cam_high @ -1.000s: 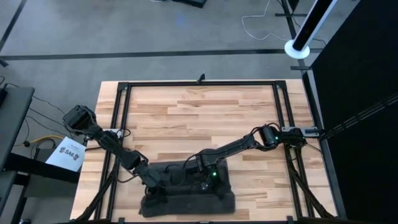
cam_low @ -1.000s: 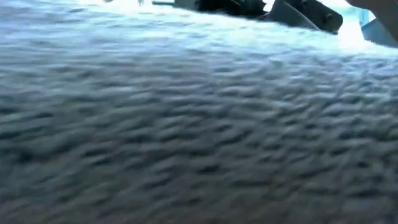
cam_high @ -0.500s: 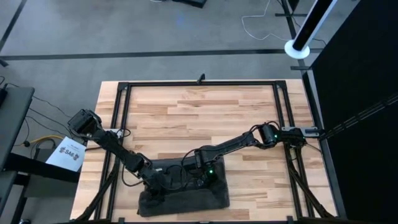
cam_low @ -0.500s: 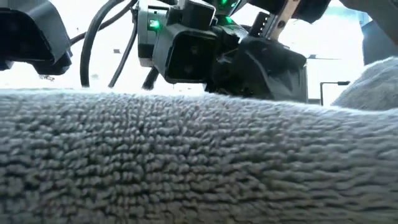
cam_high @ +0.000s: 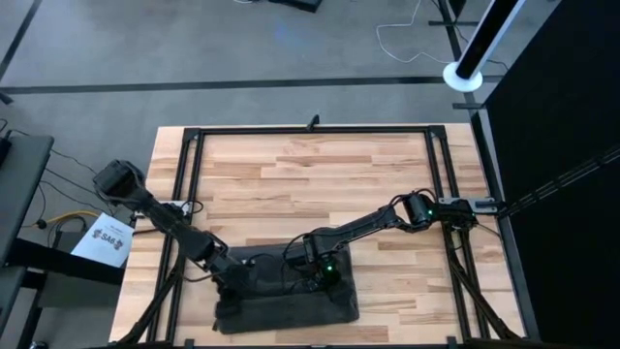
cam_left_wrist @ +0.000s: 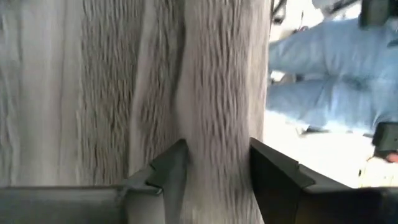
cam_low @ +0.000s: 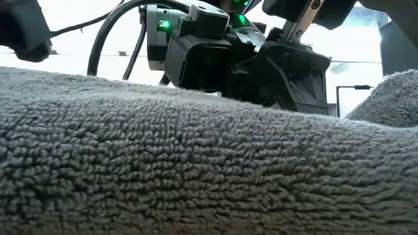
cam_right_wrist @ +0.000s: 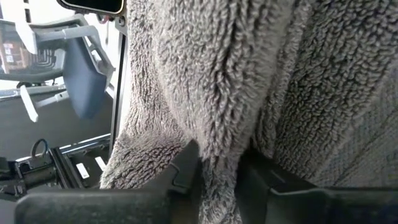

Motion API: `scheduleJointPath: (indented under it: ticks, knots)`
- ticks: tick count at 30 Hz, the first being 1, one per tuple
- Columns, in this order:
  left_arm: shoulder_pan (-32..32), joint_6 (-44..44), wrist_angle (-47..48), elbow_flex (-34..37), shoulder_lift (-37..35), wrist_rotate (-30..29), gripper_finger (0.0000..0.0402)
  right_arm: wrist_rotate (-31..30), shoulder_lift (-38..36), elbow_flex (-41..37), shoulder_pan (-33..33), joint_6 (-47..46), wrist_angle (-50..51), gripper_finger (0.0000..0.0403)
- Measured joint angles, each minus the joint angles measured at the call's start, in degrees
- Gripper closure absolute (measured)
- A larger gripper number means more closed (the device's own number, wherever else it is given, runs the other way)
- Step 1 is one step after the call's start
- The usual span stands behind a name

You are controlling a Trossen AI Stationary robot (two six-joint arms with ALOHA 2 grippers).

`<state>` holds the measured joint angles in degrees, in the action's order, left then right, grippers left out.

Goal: Roll towel
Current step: Roll the black towel

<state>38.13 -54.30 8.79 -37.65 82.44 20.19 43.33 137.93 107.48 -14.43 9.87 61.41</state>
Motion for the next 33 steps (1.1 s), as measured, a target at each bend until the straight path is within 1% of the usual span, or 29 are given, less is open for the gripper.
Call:
scheduleJointPath:
  ticks: [2, 4, 8, 11, 15, 17, 19, 21, 23, 24, 25, 27, 30, 33]
  knots:
    - [1.22, -0.17, 2.3, 0.0, -0.88, -0.05, 0.0257, -0.02, 0.0, 0.0, 0.15, -0.01, -0.13, 0.0334]
    - [2.41, -0.12, 2.38, -0.04, -1.23, -0.52, 0.0256, -0.04, 0.0, 0.0, 0.19, 0.02, -0.21, 0.0333]
    - [5.35, 1.66, 1.65, -0.17, -0.73, -3.51, 0.0256, -0.04, 0.0, 0.0, 0.26, 0.02, -0.38, 0.0332]
    - [6.5, 1.29, 2.81, -0.16, 0.57, -3.8, 0.0255, -0.04, 0.0, 0.0, 0.3, 0.02, -0.5, 0.0331]
    - [7.17, 1.35, 1.32, -0.17, 1.21, -3.74, 0.0258, -0.07, 0.02, 0.02, 0.3, 0.04, -0.55, 0.0331]
    - [7.17, 2.15, -0.51, -0.17, 1.21, -2.43, 0.0269, -0.07, 0.02, 0.02, 0.3, 0.1, -0.55, 0.0331]
    - [7.15, 3.31, -2.73, -0.17, 1.21, -0.12, 0.0289, 0.61, 0.02, 0.02, 0.3, 0.72, -0.46, 0.0337]
    - [7.15, 4.14, -5.11, -0.17, 1.2, 2.32, 0.0323, 2.85, 0.11, 0.02, 0.3, 2.19, -0.21, 0.0354]
    - [7.12, 4.3, -6.64, -0.17, 1.19, 4.09, 0.0365, 4.2, 0.13, 0.02, 0.11, 3.29, 0.39, 0.0383]
    - [7.04, 3.94, -7.29, -0.17, 1.18, 4.83, 0.0382, 4.77, 0.13, 0.03, -0.12, 3.92, 0.97, 0.0391]
    - [6.83, 3.22, -7.83, -0.17, 0.92, 5.35, 0.039, 5.28, 0.13, 0.1, -0.43, 4.1, 1.85, 0.0394]
    - [6.39, 2.29, -9.76, -0.17, -0.11, 5.43, 0.0391, 6.68, 0.13, 0.13, -1.04, 4.74, 4.62, 0.0394]
    - [5.68, 1.05, -13.37, -0.22, -2.78, 5.36, 0.0391, 11.51, 0.13, 0.13, -1.54, 7.01, 9.08, 0.0395]
    - [4.24, 1.46, -13.79, -0.24, -5.38, 5.87, 0.0391, 14.84, 0.13, 0.15, -2.23, 7.34, 9.99, 0.0395]
